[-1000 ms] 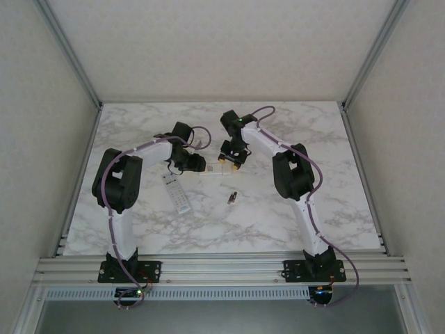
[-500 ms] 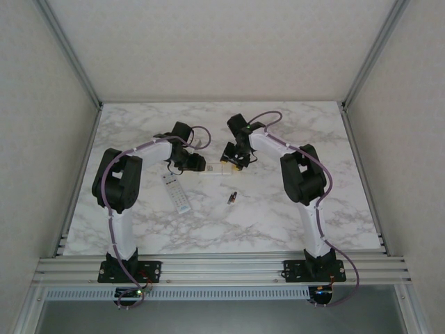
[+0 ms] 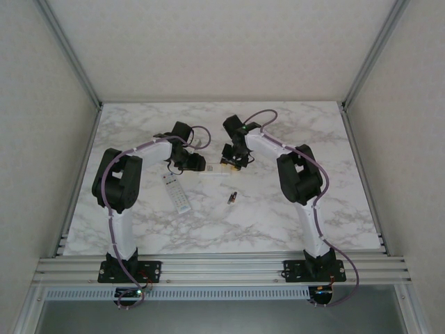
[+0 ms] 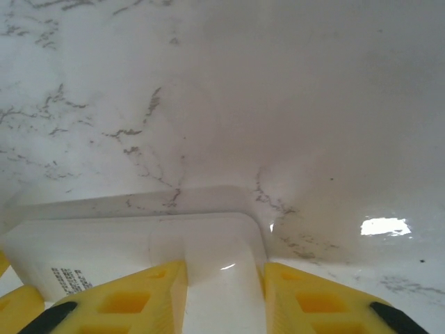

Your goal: Load the batteries into the remote control

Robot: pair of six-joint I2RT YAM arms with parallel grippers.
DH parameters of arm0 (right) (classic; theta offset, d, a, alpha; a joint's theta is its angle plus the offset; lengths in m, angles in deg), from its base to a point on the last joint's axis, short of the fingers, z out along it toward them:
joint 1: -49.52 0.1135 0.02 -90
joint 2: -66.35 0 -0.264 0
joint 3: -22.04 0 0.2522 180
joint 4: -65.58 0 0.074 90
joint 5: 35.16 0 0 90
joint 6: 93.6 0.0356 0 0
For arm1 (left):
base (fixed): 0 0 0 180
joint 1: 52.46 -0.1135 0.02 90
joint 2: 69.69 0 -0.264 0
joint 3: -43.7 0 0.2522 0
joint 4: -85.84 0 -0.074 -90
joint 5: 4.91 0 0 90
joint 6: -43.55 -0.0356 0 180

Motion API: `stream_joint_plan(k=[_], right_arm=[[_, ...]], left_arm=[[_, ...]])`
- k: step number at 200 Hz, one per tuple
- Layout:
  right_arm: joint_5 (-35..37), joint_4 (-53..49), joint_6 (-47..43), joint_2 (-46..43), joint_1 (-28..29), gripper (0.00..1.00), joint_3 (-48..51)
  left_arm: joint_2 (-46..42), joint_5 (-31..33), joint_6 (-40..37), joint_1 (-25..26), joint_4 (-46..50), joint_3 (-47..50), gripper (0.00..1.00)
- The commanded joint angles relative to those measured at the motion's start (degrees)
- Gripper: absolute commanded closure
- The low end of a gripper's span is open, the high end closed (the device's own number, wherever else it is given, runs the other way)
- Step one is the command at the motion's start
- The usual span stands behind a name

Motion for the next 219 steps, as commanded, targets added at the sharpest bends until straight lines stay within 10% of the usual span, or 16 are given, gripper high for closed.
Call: stream_joint_plan(k=[1, 76, 111, 141, 154, 219], right_arm=[[1.16, -2.15, 1.05, 4.88, 3.3, 0.7, -0.67], [-16.38, 23.21, 17.37, 0.18, 6.03, 0.69, 8.81], [-11.26, 23.96, 19.41, -7.66, 6.48, 0.66, 14.09], [6.21, 12.93, 8.09, -18.79, 6.0, 0.55, 17.15], [11.14, 9.29, 0.65, -20.63, 5.88, 0.36, 16.53], [6.14, 2.86, -40.48, -14.99, 4.86, 0.15, 8.69]], left_arm=[[3.26, 4.19, -0.39, -0.7, 0.16, -0.05, 0.51], [3.88, -0.5, 0.29, -0.49, -1.21, 0.22, 0.51], [3.36, 1.3, 1.61, -0.67, -1.86, -0.27, 0.44], [-0.29, 7.09, 2.58, -1.21, -2.6, -0.57, 0.29], [-2.56, 9.64, 3.28, -1.49, -3.05, -0.34, 0.21], [-17.43, 12.74, 10.88, -4.13, -6.61, 4.43, 0.05]])
